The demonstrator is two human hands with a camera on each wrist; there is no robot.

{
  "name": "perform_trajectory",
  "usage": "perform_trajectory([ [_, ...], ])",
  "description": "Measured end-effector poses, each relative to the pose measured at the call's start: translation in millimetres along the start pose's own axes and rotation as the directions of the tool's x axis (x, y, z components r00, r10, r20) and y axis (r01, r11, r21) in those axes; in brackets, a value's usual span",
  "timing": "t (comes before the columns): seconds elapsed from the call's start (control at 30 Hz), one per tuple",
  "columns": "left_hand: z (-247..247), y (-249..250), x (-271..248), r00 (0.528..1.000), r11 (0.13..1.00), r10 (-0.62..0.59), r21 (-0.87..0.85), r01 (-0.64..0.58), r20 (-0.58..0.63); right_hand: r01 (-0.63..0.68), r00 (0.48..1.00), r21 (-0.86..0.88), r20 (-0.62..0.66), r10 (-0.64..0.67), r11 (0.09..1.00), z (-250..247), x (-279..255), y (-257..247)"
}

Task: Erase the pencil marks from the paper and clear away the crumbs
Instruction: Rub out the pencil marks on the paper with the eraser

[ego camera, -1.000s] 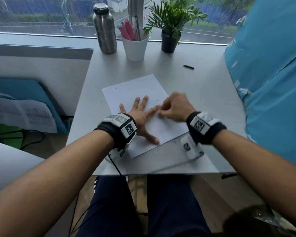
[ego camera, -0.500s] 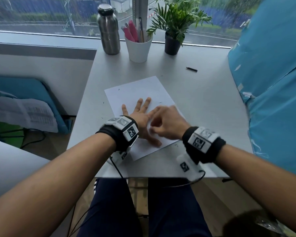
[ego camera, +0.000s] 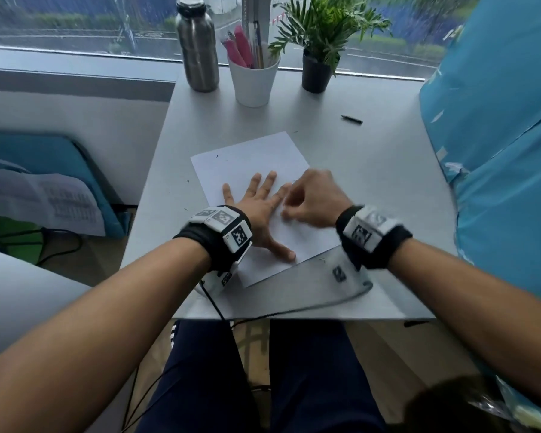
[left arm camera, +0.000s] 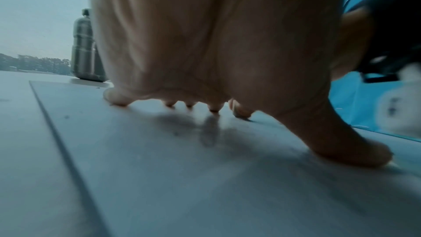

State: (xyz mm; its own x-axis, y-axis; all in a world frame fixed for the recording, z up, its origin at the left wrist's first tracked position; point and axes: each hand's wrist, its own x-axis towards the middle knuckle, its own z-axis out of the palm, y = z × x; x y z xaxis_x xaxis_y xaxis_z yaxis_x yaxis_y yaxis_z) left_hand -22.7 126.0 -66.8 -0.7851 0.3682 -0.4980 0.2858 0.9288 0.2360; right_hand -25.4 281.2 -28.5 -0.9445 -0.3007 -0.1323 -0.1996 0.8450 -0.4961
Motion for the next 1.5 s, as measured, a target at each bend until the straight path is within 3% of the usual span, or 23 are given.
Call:
perform_trajectory([
  [0.07,0.0,0.4,0.2,1.0,1.0,-0.005,0.007,0.005,-0.004,0.1,0.991,0.0,0.091,-0.1,0.995,14.2,-14.3,-10.0],
  [0.1,0.4,0.6,-0.4,1.0,1.0,-0.003,0.013,0.003,-0.002,0.067,0.994,-0.011,0.089,-0.066,0.998,10.3,-9.9,-4.7],
  [0.17,-0.5,0.9,-1.3,1.0,1.0,0.003,0.018,-0.003,0.009,-0.06,0.997,0.01,-0.038,0.061,0.998,-7.5,11.1,11.8],
  [0.23,-0.6,0.4,-1.8,1.0,1.0,0.003,0.014,-0.003,0.007,-0.103,0.988,0.034,-0.114,0.106,0.994,-13.9,19.1,16.8],
  [0.37,0.6,-0.5,1.6,1.0,1.0,0.003,0.006,-0.003,-0.005,0.098,0.995,0.001,0.028,-0.098,0.995,15.2,-11.3,-8.9],
  [0.43,0.8,-0.5,0.0,1.0,1.0,0.008,0.018,-0.008,0.003,0.005,1.0,0.003,0.017,-0.005,1.0,4.7,-0.8,2.1],
  [0.53,-1.6,0.5,-1.9,1.0,1.0,0.006,0.018,-0.007,0.015,-0.116,0.986,0.041,-0.116,0.12,0.992,-12.7,17.6,17.9],
  [0.7,-0.4,0.0,1.1,1.0,1.0,0.0,0.017,0.0,0.009,0.069,0.997,0.0,0.04,-0.069,0.998,15.0,-11.0,-9.5],
  [0.83,-1.2,-1.9,-1.8,1.0,0.999,0.024,0.037,-0.024,0.011,-0.129,0.986,0.063,-0.094,0.135,0.99,-19.9,-1.3,25.6],
  [0.93,-4.0,-3.5,-5.2,0.999,0.998,0.04,0.055,-0.04,-0.004,-0.245,0.969,0.036,-0.014,0.246,0.969,-30.0,-5.3,49.6],
  [1.07,-7.3,-4.8,-14.4,1.0,0.985,-0.014,0.173,0.016,-0.009,-0.257,0.966,0.088,-0.003,0.258,0.962,-23.9,-8.7,53.4],
  [1.17,-9.1,3.4,-25.2,0.992,0.952,-0.083,0.286,0.109,-0.1,-0.257,0.965,0.082,-0.027,0.26,0.963,-22.5,-6.2,53.3],
  [1.2,-7.0,9.5,-29.4,0.992,0.945,-0.025,0.319,0.064,-0.127,-0.254,0.966,0.074,-0.027,0.256,0.964,-22.2,-4.9,53.9],
  [1.27,3.7,25.7,-37.5,0.972,0.925,0.223,0.332,-0.186,-0.078,-0.244,0.969,0.058,-0.018,0.245,0.968,-22.7,-2.8,53.5],
  [1.33,19.1,41.1,-44.6,0.898,0.858,0.435,0.275,-0.435,0.061,-0.238,0.971,0.04,-0.009,0.238,0.971,-23.5,-1.9,52.6],
  [1.37,24.9,44.4,-45.2,0.873,0.839,0.477,0.241,-0.488,0.104,-0.239,0.971,0.036,-0.008,0.24,0.97,-24.1,-1.7,52.5],
  [1.43,26.8,37.9,-40.3,0.873,0.851,0.476,0.197,-0.488,0.108,-0.245,0.969,0.039,-0.01,0.246,0.969,-24.5,-1.4,52.3],
  [1.5,19.7,20.4,-34.8,0.919,0.895,0.39,0.212,-0.393,0.058,-0.246,0.969,0.037,-0.008,0.247,0.969,-24.1,-1.2,51.6],
])
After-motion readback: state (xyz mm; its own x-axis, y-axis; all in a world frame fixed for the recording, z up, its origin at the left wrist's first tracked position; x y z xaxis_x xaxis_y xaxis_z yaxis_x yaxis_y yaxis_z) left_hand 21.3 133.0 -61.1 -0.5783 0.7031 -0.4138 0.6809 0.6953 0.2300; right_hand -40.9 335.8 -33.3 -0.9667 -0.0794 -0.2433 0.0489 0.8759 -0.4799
